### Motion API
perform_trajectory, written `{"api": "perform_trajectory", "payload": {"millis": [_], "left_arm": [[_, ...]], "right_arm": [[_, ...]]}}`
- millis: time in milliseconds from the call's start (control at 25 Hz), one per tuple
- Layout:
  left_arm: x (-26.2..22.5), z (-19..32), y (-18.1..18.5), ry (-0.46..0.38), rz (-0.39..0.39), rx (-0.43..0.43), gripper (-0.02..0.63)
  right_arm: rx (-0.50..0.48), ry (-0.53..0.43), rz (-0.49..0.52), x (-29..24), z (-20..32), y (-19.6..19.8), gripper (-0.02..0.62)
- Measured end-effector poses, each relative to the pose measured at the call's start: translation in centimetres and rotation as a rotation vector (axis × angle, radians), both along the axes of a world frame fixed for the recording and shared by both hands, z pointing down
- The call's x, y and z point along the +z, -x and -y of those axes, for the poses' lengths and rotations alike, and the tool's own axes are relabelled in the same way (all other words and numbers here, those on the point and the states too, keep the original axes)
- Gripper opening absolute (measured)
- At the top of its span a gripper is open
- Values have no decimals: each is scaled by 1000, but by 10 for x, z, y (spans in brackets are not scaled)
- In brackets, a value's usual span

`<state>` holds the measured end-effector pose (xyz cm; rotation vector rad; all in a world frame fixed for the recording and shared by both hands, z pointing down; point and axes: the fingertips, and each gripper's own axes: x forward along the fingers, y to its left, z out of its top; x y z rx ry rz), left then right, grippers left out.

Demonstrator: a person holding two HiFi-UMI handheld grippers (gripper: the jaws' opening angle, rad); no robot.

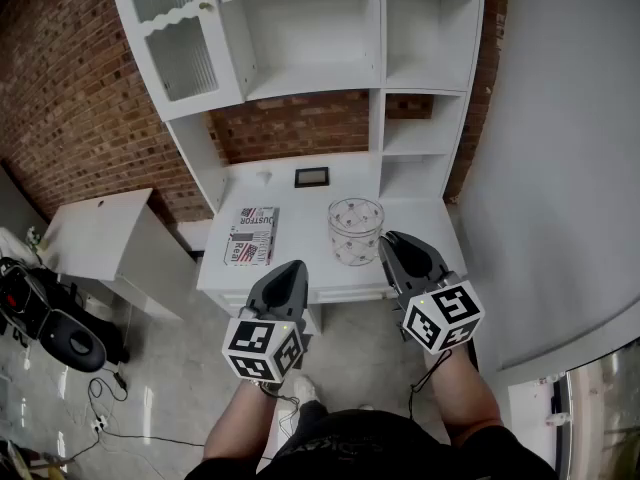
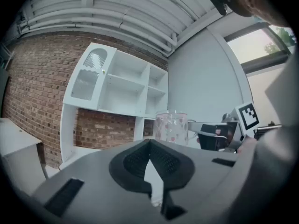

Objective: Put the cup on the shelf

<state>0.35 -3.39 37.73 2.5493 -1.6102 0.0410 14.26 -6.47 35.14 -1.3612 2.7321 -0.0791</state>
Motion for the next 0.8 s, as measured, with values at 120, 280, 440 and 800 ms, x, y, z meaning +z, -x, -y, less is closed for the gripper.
{"api": "perform_trajectory", "payload": {"millis": [120,280,440,800], "left_arm": [[-1,-1,-3,3,-1,2,5],[-1,0,-3,3,-1,5,5],[0,-2,-3,2,-3,6,5],[-1,-1,2,-4,-8,3,5]], "right_arm": [[-2,1,0,-2,-1,-2,37],[-1,2,1,-2,0,-1,37],[-8,7,15,-1,-1,-1,37],[-14,5,14,-2,-1,4,37]]}}
